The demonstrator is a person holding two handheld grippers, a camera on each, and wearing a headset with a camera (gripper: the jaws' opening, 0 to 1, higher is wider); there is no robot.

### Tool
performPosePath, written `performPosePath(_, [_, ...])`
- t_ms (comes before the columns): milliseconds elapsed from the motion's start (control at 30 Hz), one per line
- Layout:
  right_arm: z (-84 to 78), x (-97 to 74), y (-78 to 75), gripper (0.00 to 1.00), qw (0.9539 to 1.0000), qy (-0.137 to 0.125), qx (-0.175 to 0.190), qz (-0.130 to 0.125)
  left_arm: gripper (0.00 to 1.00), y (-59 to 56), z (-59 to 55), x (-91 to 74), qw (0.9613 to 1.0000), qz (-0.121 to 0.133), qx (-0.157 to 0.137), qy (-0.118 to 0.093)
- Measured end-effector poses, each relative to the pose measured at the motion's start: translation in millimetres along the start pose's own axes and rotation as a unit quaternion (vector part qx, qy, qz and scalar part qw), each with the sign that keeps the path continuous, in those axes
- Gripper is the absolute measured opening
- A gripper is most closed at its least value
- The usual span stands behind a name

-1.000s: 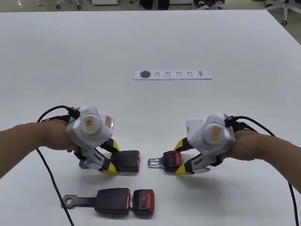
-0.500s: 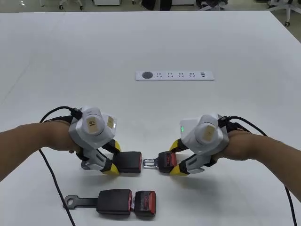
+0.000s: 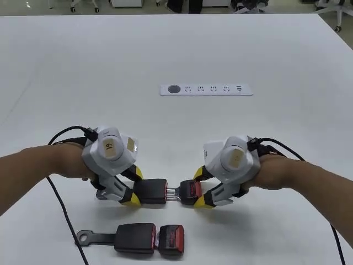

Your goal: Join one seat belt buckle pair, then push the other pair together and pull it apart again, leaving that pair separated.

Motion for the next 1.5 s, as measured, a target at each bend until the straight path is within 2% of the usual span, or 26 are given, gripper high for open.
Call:
performPosePath(700, [3.4,3.6,0.9,0.30,0.9999,-0.007,-0.002,-0.008,0.31,2.1,-2.6,0.3,1.0000,0.002,0.001,0.002])
performPosePath(1500, [4.7,5.9,1.7,0.29,0.9998,0.003,0.014,-0.013,0.31,3.5,-3.9,0.9,1.0000,0.002,-0.003,0.002])
Point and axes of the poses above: the centre of the closed fingertips' face, and the gripper's own axes: x roughly forward along the fingers, y roughly to its left, z roughly out of its top, the point moved 8 cm from there along -x, roughly backward along the fingers, and after that the axes turned 13 degrees about -z, right-handed, at the moved point
